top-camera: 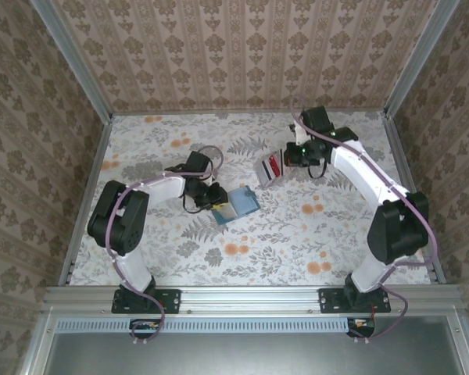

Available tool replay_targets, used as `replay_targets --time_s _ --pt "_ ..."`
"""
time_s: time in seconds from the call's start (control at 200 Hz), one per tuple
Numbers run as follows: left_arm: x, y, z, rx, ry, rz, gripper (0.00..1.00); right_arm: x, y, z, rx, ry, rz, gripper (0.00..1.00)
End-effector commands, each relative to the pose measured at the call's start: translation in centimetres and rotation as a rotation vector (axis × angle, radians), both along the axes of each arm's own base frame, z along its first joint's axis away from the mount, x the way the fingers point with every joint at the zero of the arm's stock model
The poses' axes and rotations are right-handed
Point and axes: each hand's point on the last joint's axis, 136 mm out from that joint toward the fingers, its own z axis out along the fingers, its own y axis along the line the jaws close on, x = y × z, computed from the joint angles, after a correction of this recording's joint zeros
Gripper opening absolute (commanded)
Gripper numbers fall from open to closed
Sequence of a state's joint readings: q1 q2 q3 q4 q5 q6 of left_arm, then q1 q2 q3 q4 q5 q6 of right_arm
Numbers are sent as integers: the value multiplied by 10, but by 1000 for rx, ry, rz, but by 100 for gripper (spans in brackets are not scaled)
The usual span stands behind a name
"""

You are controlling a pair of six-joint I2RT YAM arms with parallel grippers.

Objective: Put the credit cards into the card holder

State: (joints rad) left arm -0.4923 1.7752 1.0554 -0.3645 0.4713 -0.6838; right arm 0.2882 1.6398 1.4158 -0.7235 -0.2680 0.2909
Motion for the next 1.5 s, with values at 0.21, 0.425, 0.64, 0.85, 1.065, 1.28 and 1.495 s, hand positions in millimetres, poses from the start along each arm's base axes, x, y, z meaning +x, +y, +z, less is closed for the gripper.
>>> replay_targets --time_s 0.21,0.425,0.64,0.85,1.065,1.28,1.495 --pt "42 22 30 63 -94 -3 24 -114 68 -104 89 328 74 0" --pt "23 22 -3 105 -33 -44 23 -102 66 -138 -39 294 6 0" --pt "-21 27 -24 120 30 -36 20 -63 80 -137 -54 248 0 0" --pt "-59 33 -16 116 33 10 20 -27 113 -129 -11 223 64 0" --pt "-74 5 -14 79 10 20 20 -2 136 -115 -6 216 165 0" --pt "-60 -36 -28 21 10 16 21 10 127 -75 -34 139 190 0" --pt "-31 -80 -8 -90 -40 25 23 4 93 -45 -16 103 123 0"
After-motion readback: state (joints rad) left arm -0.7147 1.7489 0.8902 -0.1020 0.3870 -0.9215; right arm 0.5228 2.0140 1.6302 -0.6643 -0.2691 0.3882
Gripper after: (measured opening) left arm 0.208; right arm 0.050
